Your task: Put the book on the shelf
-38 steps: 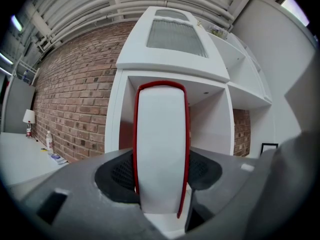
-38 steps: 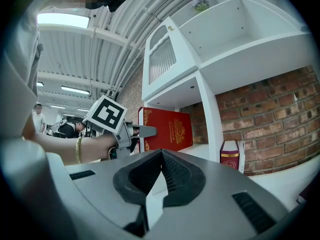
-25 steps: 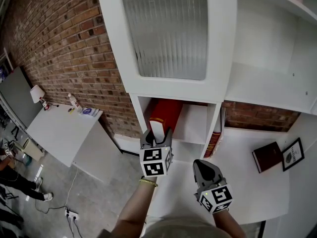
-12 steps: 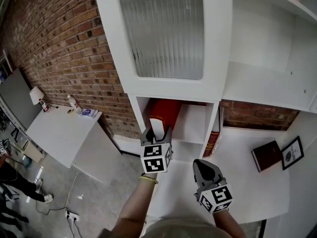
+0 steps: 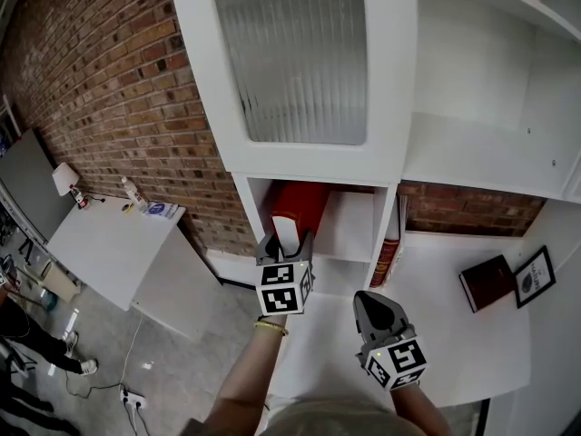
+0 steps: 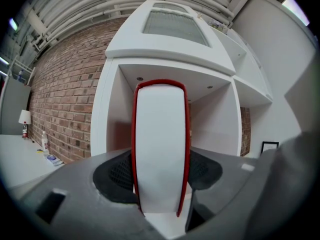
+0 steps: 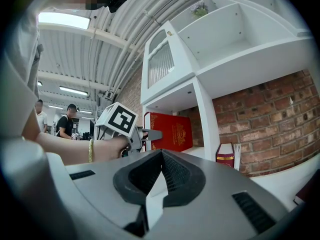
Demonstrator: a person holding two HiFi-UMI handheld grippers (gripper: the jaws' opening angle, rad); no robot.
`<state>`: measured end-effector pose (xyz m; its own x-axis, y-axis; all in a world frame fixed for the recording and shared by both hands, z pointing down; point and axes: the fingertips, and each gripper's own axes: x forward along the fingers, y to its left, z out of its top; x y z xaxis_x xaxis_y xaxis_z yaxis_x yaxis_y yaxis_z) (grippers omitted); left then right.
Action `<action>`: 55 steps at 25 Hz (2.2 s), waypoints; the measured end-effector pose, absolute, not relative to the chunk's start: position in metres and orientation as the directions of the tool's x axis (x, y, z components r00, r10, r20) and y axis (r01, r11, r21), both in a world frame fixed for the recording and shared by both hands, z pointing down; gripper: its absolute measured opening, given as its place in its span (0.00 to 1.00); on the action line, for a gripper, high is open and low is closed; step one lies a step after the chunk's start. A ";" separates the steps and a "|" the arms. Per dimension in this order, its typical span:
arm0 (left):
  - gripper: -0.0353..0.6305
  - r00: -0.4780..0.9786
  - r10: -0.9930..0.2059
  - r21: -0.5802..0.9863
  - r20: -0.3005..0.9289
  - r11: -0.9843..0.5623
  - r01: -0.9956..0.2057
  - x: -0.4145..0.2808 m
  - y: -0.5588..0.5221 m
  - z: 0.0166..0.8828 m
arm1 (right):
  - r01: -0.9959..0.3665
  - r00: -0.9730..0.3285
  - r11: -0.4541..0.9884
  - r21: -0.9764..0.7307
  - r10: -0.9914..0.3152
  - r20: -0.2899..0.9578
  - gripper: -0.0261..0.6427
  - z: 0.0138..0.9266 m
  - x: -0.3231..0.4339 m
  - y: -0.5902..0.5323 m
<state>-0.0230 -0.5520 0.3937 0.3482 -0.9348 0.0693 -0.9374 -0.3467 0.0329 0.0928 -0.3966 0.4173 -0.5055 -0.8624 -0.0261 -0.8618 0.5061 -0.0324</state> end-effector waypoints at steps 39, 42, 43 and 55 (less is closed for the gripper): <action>0.43 0.324 -0.945 0.052 0.039 -0.321 -0.945 -0.039 -0.472 0.383 | -0.826 -0.563 0.564 -0.019 -0.826 -0.030 0.05 0.414 0.081 -0.356; 0.32 0.302 -0.953 0.056 0.024 -0.300 -0.952 -0.043 -0.457 0.380 | -0.817 -0.575 0.576 -0.018 -0.817 -0.033 0.05 0.414 0.078 -0.349; 0.28 0.296 -0.955 0.059 0.022 -0.294 -0.954 -0.044 -0.452 0.379 | -0.814 -0.579 0.580 -0.018 -0.814 -0.033 0.05 0.414 0.077 -0.347; 0.07 0.257 -0.965 0.091 0.054 -0.252 -0.963 -0.050 -0.398 0.400 | -0.796 -0.604 0.605 -0.020 -0.796 -0.042 0.05 0.413 0.073 -0.325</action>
<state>-0.0496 -0.3981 0.4003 0.2574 -0.9648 0.0542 -0.9635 -0.2520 0.0907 0.0729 -0.3250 0.4133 -0.6036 -0.7961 -0.0422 -0.7962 0.6047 -0.0203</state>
